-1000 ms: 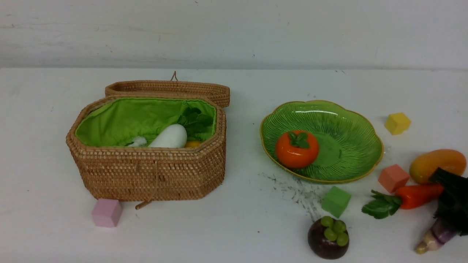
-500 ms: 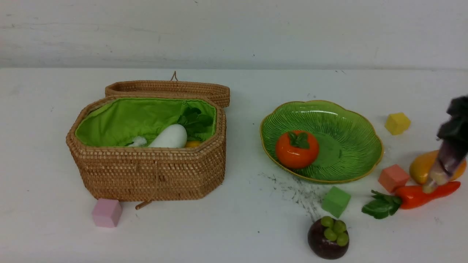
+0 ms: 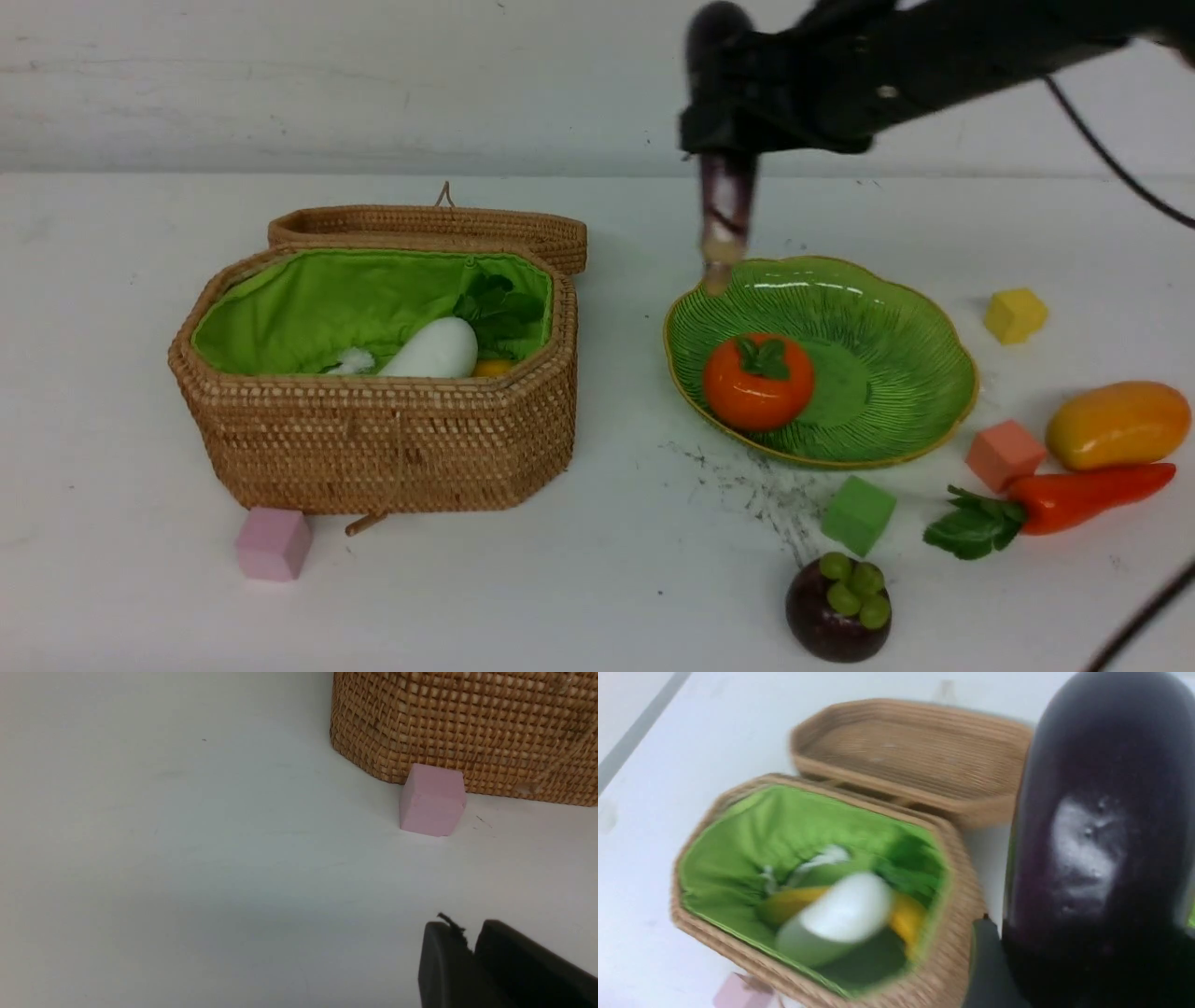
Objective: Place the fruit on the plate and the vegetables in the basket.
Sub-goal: Grab an eggplant with your right arm and place it in the basket on the left.
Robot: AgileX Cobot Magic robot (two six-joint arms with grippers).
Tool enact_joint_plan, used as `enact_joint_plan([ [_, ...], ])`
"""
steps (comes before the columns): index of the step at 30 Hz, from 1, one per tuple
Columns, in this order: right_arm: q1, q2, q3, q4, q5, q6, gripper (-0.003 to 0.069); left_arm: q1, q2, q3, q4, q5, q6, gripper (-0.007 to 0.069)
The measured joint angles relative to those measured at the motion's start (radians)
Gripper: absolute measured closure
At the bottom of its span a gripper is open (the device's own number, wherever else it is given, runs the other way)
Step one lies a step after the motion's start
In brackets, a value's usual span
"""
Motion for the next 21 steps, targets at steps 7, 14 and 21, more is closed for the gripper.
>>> enact_joint_plan([
  [7, 0.119, 0.231, -0.241, -0.007, -0.031, -0.098, 0.0251, 0.000, 0.000, 0.000, 0.000, 0.000, 0.000, 0.0523],
  [14, 0.199, 0.391, -0.274, -0.011, -0.231, -0.418, 0.0251, 0.000, 0.000, 0.000, 0.000, 0.000, 0.000, 0.0515],
  [21, 0.254, 0.472, -0.274, 0.007, -0.281, -0.526, 0.0251, 0.000, 0.000, 0.000, 0.000, 0.000, 0.000, 0.0511],
])
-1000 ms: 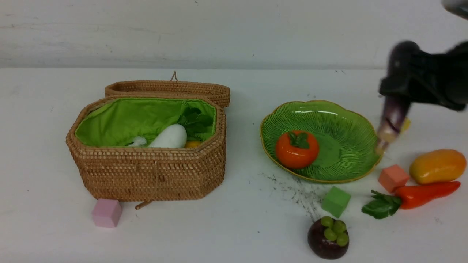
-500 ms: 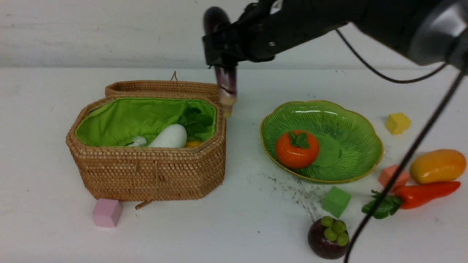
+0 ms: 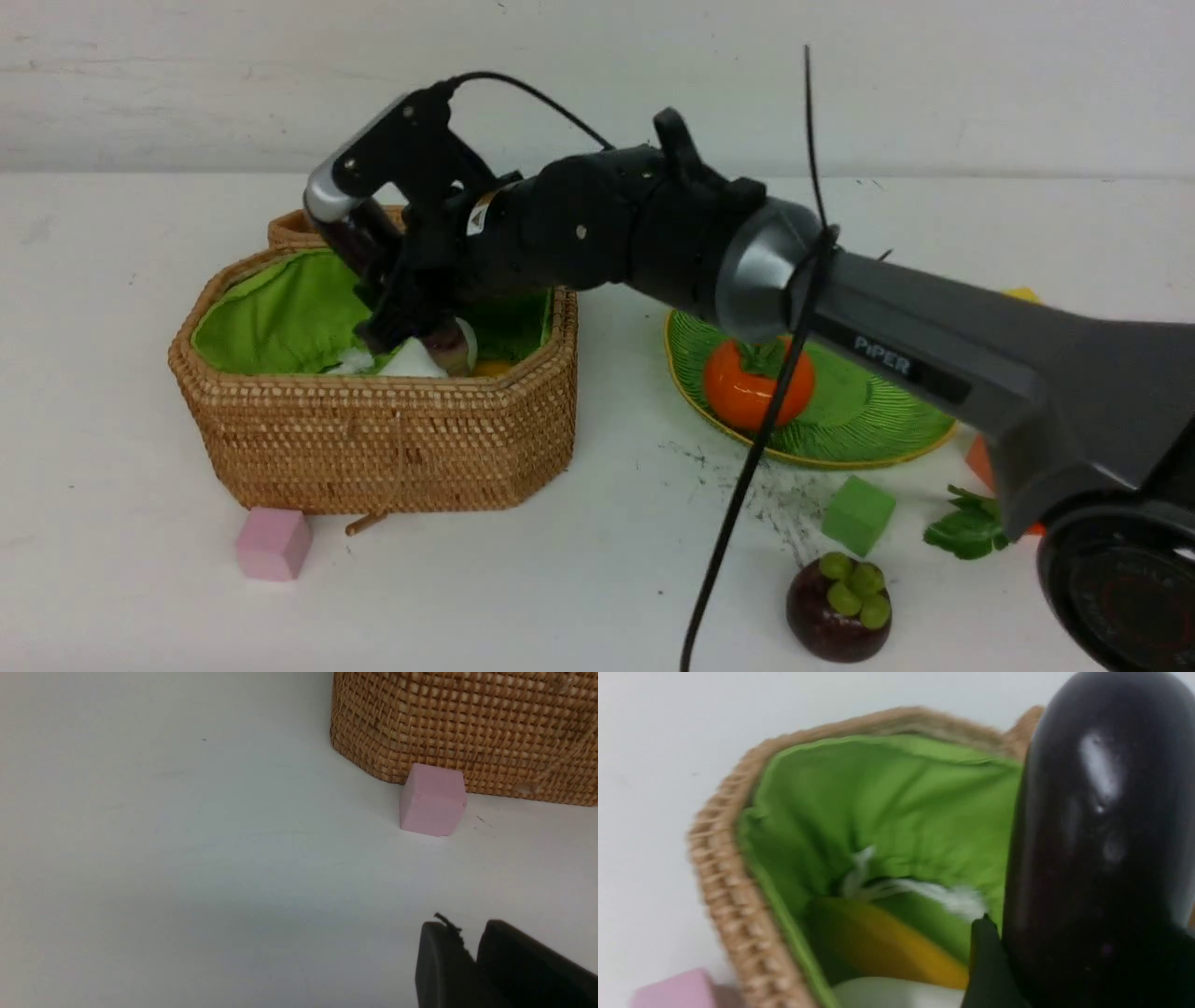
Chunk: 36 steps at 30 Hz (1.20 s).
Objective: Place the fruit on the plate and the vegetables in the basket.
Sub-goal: Grab an eggplant with your right arm and place it in the basket on the left, then use the right arm to grab a mangosteen and put it into the right plate
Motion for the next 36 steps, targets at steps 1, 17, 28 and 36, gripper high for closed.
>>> enact_joint_plan([
  [1, 0.006, 0.002, 0.000, 0.011, 0.005, 0.013, 0.0251, 0.000, 0.000, 0.000, 0.000, 0.000, 0.000, 0.0510],
  [17, -0.069, -0.195, -0.138, -0.151, 0.475, 0.192, -0.0013, 0.000, 0.000, 0.000, 0.001, 0.000, 0.000, 0.0499],
  [28, -0.389, -0.604, 0.065, -0.238, 0.803, 0.450, 0.0097, 0.000, 0.000, 0.000, 0.001, 0.000, 0.000, 0.0490],
  [36, -0.416, -0.710, 0.581, -0.123, 0.746, 0.536, 0.0095, 0.000, 0.000, 0.000, 0.001, 0.000, 0.000, 0.0480],
])
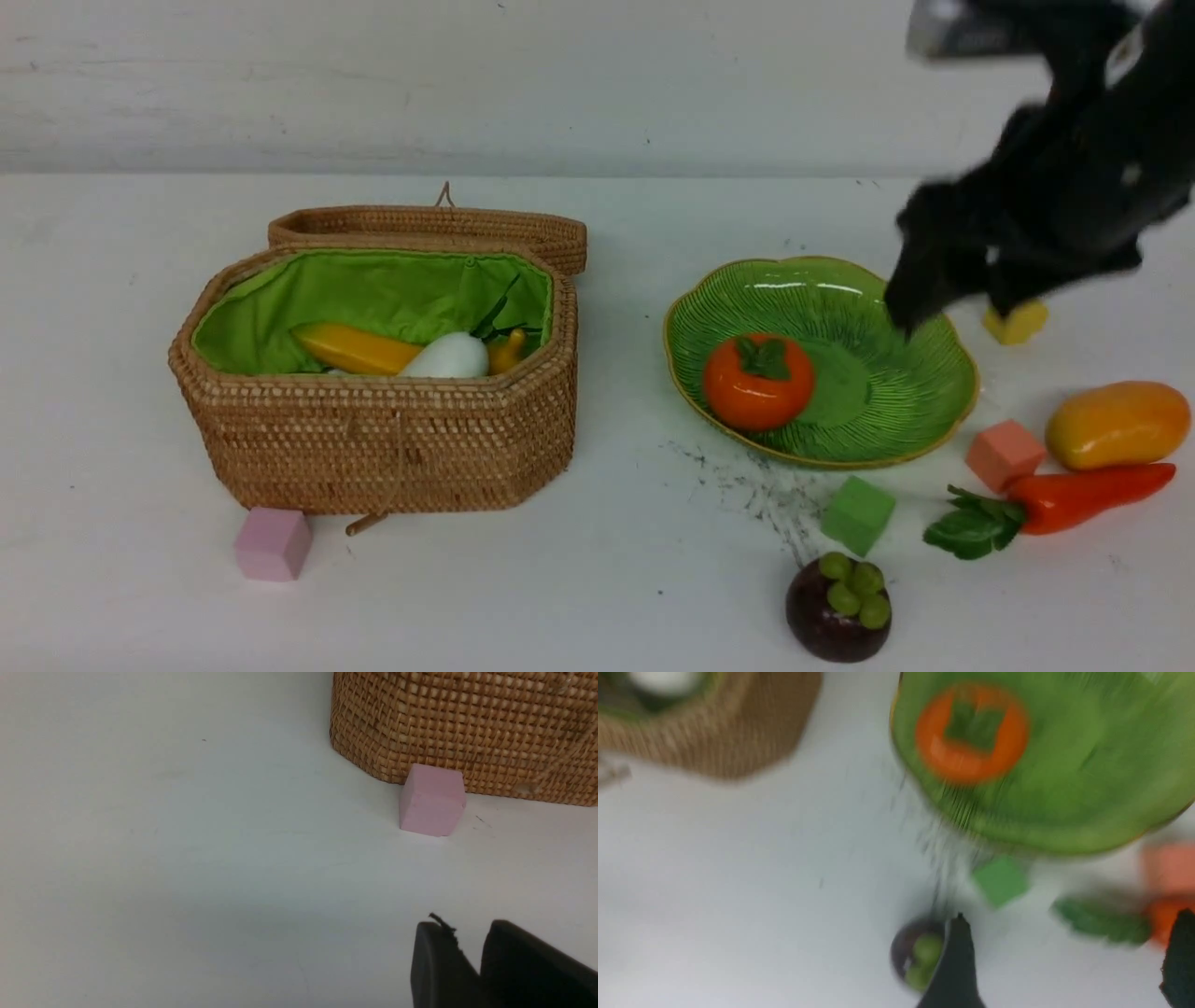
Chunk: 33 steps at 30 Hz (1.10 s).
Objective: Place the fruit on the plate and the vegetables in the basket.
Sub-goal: Use the right arm to grab a mangosteen and put it into the right plate
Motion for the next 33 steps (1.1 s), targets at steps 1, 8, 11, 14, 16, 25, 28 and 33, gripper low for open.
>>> enact_joint_plan([
  [1, 0.004, 0.003, 0.070, 0.017, -0.028, 0.001, 0.0089, 0.000, 0.000, 0.000, 0.000, 0.000, 0.000, 0.0480],
  [8, 0.036, 0.031, 0.383, 0.125, -0.248, 0.005, 0.0054, 0.000, 0.000, 0.000, 0.000, 0.000, 0.000, 0.0474],
  [11, 0.063, 0.050, 0.433, 0.141, -0.314, 0.005, 0.0053, 0.000, 0.000, 0.000, 0.000, 0.000, 0.000, 0.0473],
  [14, 0.080, 0.086, 0.459, 0.144, -0.368, 0.005, 0.0053, 0.000, 0.000, 0.000, 0.000, 0.000, 0.000, 0.0472],
  [16, 0.084, 0.119, 0.468, 0.144, -0.397, 0.005, 0.0053, 0.000, 0.000, 0.000, 0.000, 0.000, 0.000, 0.0472],
  [25, 0.084, 0.189, 0.464, 0.159, -0.456, 0.002, 0.0078, 0.000, 0.000, 0.000, 0.000, 0.000, 0.000, 0.0472],
  [28, 0.084, 0.175, 0.464, 0.179, -0.455, -0.037, 0.0078, 0.000, 0.000, 0.000, 0.000, 0.000, 0.000, 0.0471],
  [33, 0.084, 0.098, 0.412, 0.243, -0.439, -0.124, 0.0078, 0.000, 0.000, 0.000, 0.000, 0.000, 0.000, 0.0470],
])
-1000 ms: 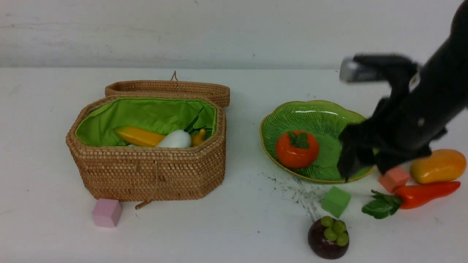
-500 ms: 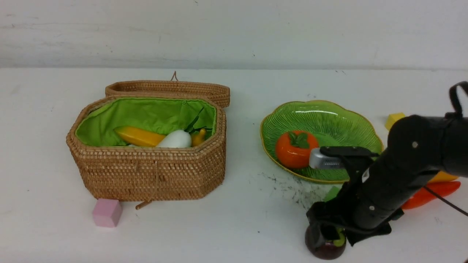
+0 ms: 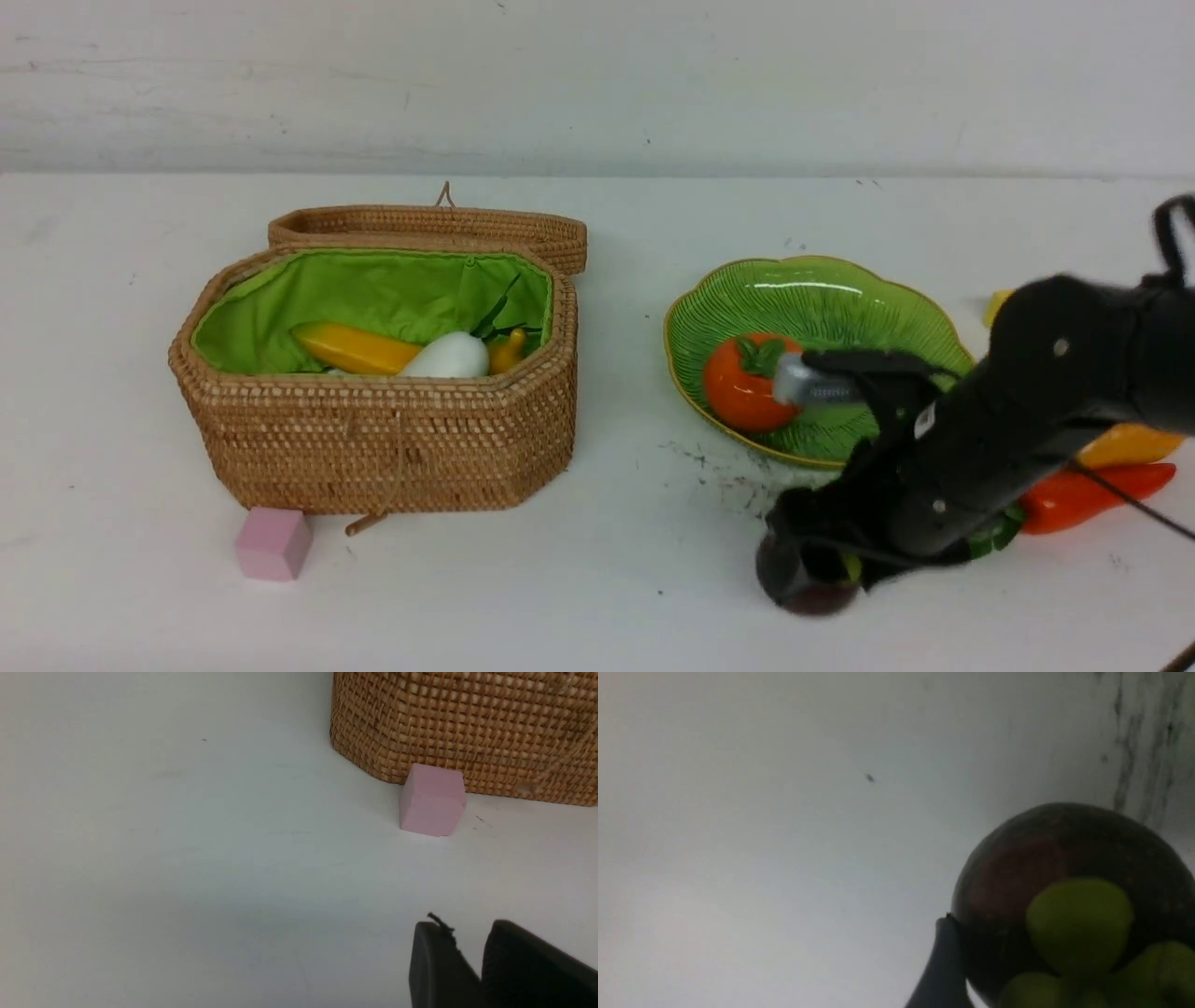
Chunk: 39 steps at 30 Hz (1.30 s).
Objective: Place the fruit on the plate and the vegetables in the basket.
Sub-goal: Use the right arm to grab a mangosteen and put it into the right plate
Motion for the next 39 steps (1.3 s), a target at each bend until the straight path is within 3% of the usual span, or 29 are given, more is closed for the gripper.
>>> enact_joint_plan([
  [4, -0.020, -0.039, -0.086, 0.023, -0.019, -0.012, 0.0078, 0.000, 0.000, 0.000, 0.000, 0.000, 0.000, 0.0468],
  [15, -0.241, 0.131, -0.249, 0.025, -0.210, -0.012, 0.0078, 0.000, 0.000, 0.000, 0.000, 0.000, 0.000, 0.0456],
  [26, -0.268, 0.265, -0.249, 0.026, -0.235, -0.011, 0.0078, 0.000, 0.000, 0.000, 0.000, 0.000, 0.000, 0.0445],
  [30, -0.269, 0.249, -0.249, 0.027, -0.216, 0.033, 0.0075, 0.000, 0.000, 0.000, 0.000, 0.000, 0.000, 0.0445],
  [34, -0.281, 0.213, -0.249, 0.028, -0.187, 0.090, 0.0003, 0.000, 0.000, 0.000, 0.000, 0.000, 0.000, 0.0445],
  [39, -0.358, 0.128, -0.249, 0.028, -0.108, 0.186, -0.0010, 0.000, 0.000, 0.000, 0.000, 0.000, 0.000, 0.0438],
])
